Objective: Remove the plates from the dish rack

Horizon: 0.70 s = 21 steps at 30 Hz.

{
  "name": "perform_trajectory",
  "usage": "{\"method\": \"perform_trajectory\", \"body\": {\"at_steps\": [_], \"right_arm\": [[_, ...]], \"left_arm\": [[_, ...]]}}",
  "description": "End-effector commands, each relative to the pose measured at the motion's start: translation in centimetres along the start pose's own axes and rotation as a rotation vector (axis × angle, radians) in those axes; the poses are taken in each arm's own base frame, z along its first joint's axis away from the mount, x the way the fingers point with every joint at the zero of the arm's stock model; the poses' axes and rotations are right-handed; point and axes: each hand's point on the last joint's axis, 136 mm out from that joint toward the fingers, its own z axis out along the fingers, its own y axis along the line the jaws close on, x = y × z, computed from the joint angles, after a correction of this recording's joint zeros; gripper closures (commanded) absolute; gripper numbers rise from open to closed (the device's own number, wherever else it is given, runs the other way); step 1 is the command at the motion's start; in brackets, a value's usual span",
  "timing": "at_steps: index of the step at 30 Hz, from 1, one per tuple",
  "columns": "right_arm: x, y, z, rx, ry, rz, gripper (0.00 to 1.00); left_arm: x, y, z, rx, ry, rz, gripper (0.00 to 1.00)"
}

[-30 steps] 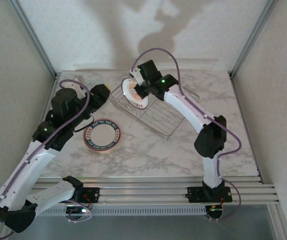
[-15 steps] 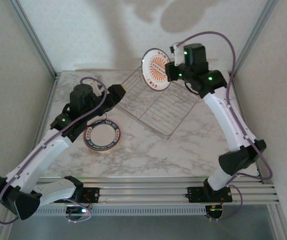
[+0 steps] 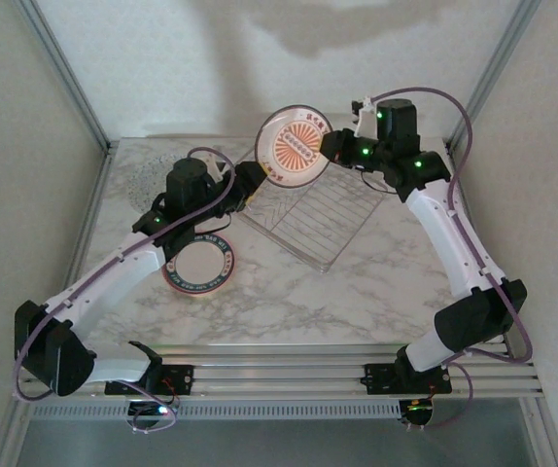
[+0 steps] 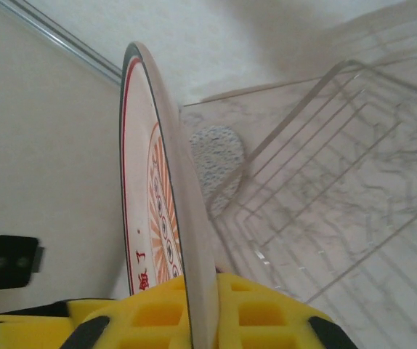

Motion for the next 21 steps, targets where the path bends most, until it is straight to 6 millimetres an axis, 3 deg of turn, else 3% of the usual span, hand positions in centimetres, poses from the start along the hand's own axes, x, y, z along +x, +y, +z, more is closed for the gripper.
{"method": "perform_trajectory", "body": {"at_steps": [1,13,18,21], "right_arm": [[-1.0,3.9,-1.8,-0.161,-0.042,0.045,1.00],[0.2,3.8,-1.0,-0.219,-0.001,0.158,1.00],[0.7,3.7,-1.1,-0.212,0.011,0.151,1.00],[0.9,3.7,-1.3,-0.205,0.018,0.136,1.00]], "left_arm": [[0.1,-1.5,0.4,0.067,0.002,0.001,0.42],[0.2,-0.8,1.7,0.056,-0.006,-0.032,0.76],[0.1,-0.7,1.7,0.054,-0.017,-0.045,1.00],[0.0,-0.8,1.6,0.053,-0.021,-0.058,1.00]]}}
